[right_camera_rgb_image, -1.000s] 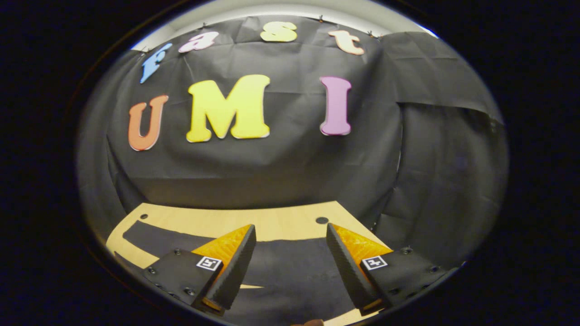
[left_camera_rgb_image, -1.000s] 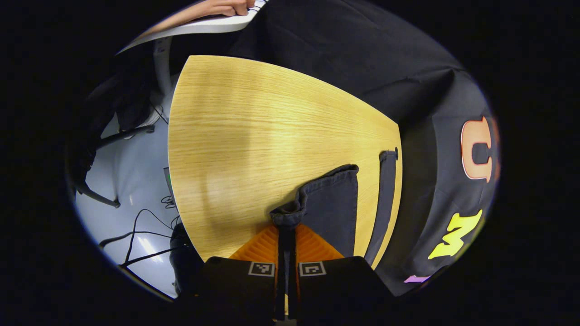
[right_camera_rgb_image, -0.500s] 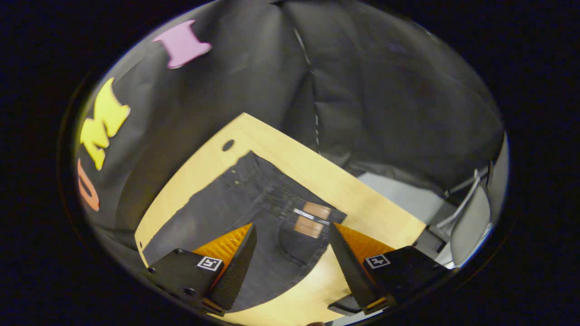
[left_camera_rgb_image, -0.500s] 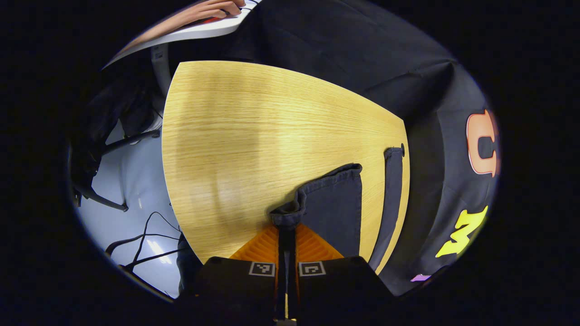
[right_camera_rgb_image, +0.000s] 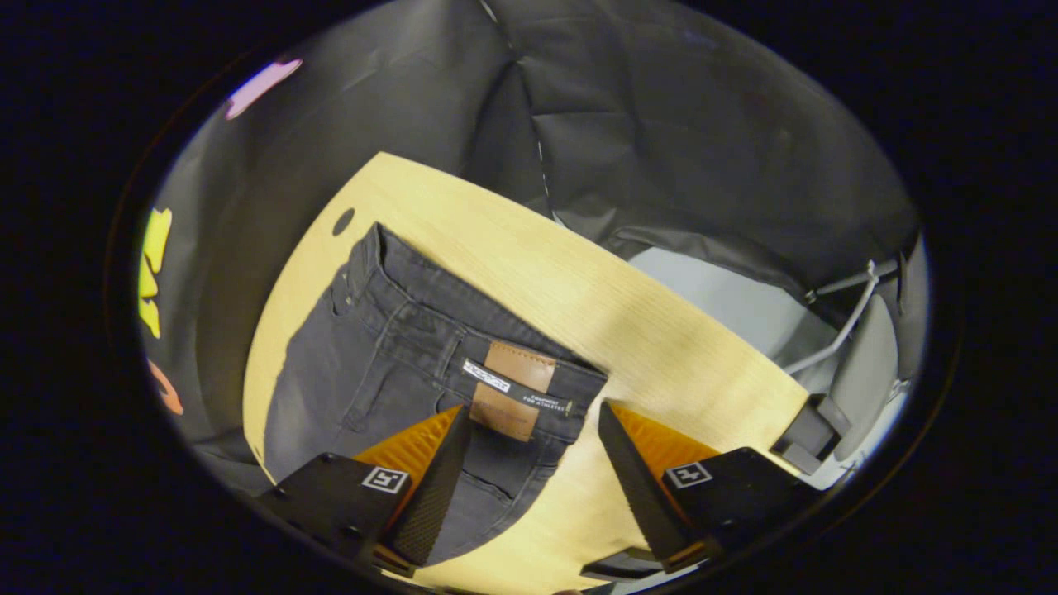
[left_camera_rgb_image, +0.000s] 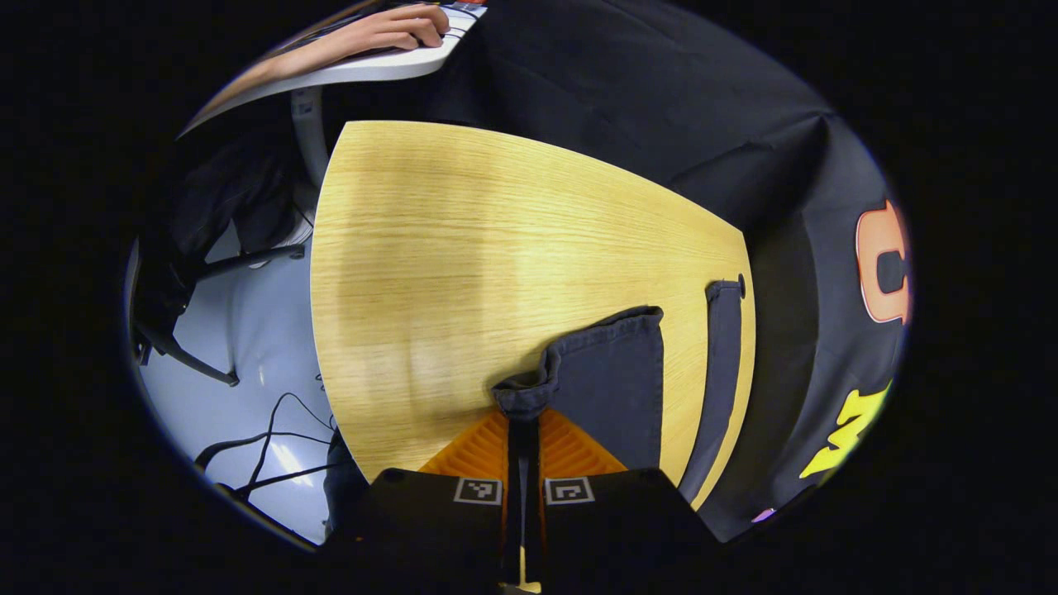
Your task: Grasp the waist and the cuffs of the jeans and fold them to make the two legs overlap; first hold the waist and fold one-third of the jeans toward the cuffs, then hold the cuffs and fold the remaining one-third in the same direction to finish folding.
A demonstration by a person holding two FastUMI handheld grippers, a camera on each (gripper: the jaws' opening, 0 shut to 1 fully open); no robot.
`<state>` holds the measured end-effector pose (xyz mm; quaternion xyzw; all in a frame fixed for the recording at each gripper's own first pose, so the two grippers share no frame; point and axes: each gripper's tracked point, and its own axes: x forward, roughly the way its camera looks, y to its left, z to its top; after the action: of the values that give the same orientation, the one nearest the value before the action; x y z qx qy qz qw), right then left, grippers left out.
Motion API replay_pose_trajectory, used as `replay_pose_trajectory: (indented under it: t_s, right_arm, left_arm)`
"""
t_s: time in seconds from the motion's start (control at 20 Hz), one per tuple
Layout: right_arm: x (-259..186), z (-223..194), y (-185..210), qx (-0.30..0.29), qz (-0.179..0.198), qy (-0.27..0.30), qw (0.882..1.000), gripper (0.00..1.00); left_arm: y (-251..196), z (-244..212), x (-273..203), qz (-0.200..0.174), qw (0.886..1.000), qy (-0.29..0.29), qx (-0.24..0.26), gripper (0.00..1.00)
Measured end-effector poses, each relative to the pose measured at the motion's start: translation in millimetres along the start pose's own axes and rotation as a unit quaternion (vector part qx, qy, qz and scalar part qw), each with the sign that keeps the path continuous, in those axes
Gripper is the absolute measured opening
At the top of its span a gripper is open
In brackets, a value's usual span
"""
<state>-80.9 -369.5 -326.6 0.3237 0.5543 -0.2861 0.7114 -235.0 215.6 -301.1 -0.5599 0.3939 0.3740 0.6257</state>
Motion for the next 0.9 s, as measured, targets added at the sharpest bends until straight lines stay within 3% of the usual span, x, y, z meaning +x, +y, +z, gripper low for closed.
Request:
replay_pose_trajectory:
  t_s: [0.15, 0.2, 0.25, 0.3, 0.4, 0.7, 0.9]
  right_arm:
    - [8, -2, -11, -0.025, -0.037, 0.008, 0.999, 0.55]
    - [17, -5, -16, -0.031, -0.042, 0.016, 0.999, 0.54]
    - [8, -2, -14, -0.027, -0.039, 0.015, 0.999, 0.28]
    - [7, -2, -15, -0.024, -0.035, 0.012, 0.999, 0.28]
    - [5, -2, -15, 0.002, -0.026, 0.012, 1.000, 0.08]
    - [-1, 1, -12, 0.006, -0.008, 0.007, 1.000, 0.07]
    - [-28, 14, 5, 0.058, 0.052, -0.005, 0.997, 0.07]
  left_arm:
    - [0, -1, 0, 0.003, 1.000, -0.004, 0.003, 0.05]
    - [0, -1, 1, 0.003, 1.000, -0.005, 0.002, 0.05]
    - [0, -1, 1, 0.003, 1.000, -0.005, 0.002, 0.05]
    - [0, -1, 1, 0.002, 1.000, -0.005, 0.003, 0.05]
    - [0, -1, 1, 0.001, 1.000, -0.004, 0.001, 0.05]
    - [0, -1, 0, 0.016, 1.000, 0.009, -0.011, 0.04]
    - [-22, 3, -10, -0.011, 0.999, 0.014, -0.051, 0.03]
